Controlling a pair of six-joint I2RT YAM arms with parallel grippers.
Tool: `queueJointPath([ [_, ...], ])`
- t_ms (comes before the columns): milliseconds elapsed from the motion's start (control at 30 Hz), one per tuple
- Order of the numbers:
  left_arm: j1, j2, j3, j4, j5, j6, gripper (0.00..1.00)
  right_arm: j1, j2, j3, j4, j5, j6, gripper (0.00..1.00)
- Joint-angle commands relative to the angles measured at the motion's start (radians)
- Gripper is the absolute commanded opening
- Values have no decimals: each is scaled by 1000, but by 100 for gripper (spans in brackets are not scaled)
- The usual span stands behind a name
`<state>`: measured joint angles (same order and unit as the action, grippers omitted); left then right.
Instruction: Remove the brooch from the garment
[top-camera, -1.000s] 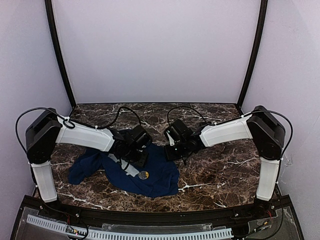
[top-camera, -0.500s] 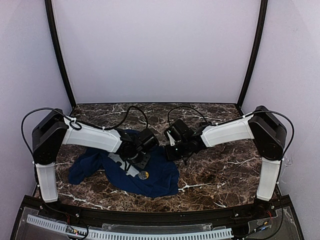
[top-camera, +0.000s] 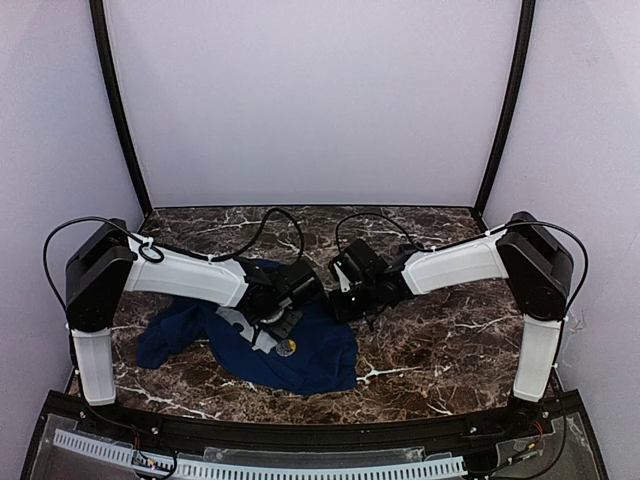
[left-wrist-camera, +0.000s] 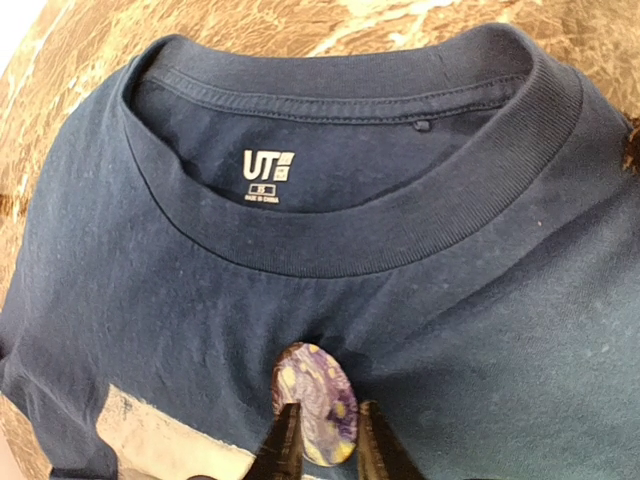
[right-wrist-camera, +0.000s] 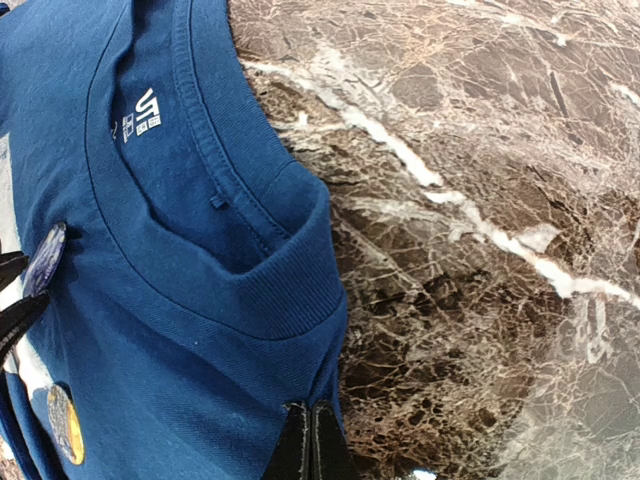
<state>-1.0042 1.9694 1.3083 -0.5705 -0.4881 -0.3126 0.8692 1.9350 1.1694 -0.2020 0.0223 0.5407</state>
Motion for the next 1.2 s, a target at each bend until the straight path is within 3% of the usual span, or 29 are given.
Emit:
queueJointPath([
  [0, -1, 5, 15, -24, -11, 15, 15, -6, -44, -20, 11, 0, 11, 0],
  [167, -1, 5, 12, -34, -11, 11, 2, -6, -59, -33, 22, 1, 19, 0],
  [533, 2, -68, 4, -18, 126, 24, 1, -6, -154, -90, 55, -17, 26, 0],
  [567, 7, -79, 3, -19, 158, 27, 1, -6, -170, -100, 60, -18, 26, 3],
  [667, 23, -144, -10, -11, 278, 37, 1, -6, -234, -142, 89, -18, 25, 31],
  [767, 43, -200, -15, -21, 374, 63, 1, -7, -326, -215, 155, -18, 18, 51],
  [833, 61, -233, -8, -48, 440, 77, 1, -9, -386, -265, 195, -54, 2, 61],
  [1100, 154, -385, -12, -67, 831, 155, 1, -9, -599, -465, 480, -366, -91, 73],
  [1167, 170, -411, -22, -56, 981, 192, 1, -8, -625, -483, 520, -421, -88, 75],
])
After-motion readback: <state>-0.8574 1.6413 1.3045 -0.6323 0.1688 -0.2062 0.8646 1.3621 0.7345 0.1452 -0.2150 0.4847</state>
